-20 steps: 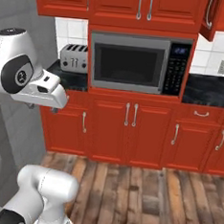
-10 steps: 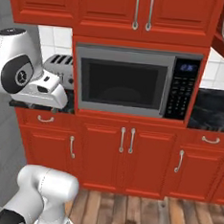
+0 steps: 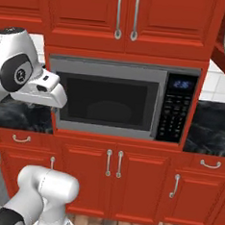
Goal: There is a bowl on the dining counter. Grab a lemon wedge from the fridge and place it in the bowl. Then get the liquor bottle and glass cup from the cabinet and place them next to the bowl.
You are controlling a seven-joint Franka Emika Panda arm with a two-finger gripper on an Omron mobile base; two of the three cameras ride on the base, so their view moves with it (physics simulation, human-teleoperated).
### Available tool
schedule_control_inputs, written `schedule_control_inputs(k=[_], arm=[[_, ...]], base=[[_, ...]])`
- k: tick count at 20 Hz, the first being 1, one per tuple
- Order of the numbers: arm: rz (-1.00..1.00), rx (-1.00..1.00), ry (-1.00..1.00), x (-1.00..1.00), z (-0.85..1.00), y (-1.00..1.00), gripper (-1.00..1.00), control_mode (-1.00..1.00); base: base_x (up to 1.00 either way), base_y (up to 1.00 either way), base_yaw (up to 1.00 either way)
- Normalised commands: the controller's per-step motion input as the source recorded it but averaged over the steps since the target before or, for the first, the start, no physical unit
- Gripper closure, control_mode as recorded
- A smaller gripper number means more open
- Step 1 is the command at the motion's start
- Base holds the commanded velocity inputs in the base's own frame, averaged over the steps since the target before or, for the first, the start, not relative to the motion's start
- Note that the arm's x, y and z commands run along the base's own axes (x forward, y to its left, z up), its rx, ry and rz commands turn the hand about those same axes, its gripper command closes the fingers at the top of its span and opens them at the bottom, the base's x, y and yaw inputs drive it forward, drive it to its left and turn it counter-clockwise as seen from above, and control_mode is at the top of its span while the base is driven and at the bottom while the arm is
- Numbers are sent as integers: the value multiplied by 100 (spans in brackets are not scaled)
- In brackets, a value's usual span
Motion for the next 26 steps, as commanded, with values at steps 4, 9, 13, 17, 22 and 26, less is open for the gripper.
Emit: schedule_control_inputs(k=[4,9,13,17,22,26], arm=[[0,0,0,0,0,0,-100,100],[0,0,0,0,0,0,-100,100],[0,0,0,0,0,0,-100,100],[0,0,0,0,0,0,-100,100],[0,0,0,0,0,0,-100,100],[0,0,0,0,0,0,-100,100]], base=[[24,-99,2],[4,-100,4],[14,-100,5],[29,-100,7],[34,-100,13],[55,-75,16]])
